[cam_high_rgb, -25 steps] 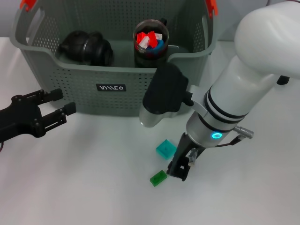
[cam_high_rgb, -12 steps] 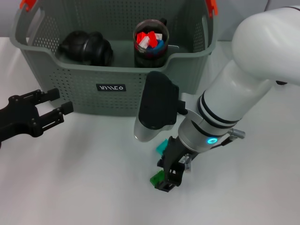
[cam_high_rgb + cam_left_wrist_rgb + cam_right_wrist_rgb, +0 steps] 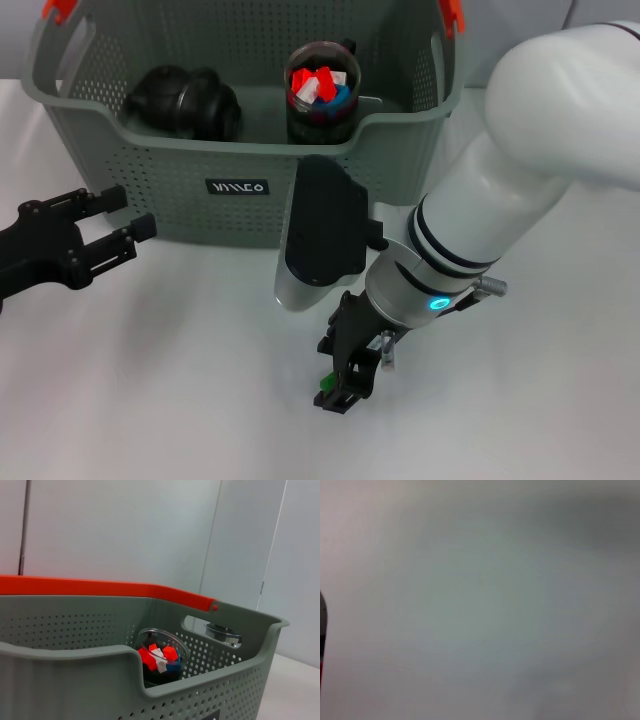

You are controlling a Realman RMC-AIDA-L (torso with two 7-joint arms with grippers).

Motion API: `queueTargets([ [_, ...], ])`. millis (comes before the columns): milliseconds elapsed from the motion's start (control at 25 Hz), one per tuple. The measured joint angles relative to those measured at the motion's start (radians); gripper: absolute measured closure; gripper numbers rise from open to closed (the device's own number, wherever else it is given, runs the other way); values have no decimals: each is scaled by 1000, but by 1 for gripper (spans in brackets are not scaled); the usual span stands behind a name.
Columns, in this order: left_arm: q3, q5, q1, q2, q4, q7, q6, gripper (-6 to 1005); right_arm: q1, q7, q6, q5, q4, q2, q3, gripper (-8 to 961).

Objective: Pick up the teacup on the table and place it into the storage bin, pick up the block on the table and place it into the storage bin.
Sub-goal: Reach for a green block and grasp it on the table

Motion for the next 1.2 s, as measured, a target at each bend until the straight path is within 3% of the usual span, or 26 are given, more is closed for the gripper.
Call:
queueTargets([
  [560, 0, 2, 0, -1, 0, 0, -10, 435, 10, -23, 8, 42, 59, 2, -3, 313],
  [960, 0, 0, 1, -2, 0, 0, -9, 435, 11, 14, -72, 33, 47, -6, -1, 314],
  [1200, 0, 3, -2, -2, 0, 0, -9, 435, 12, 21, -32, 31, 47, -5, -3, 316],
])
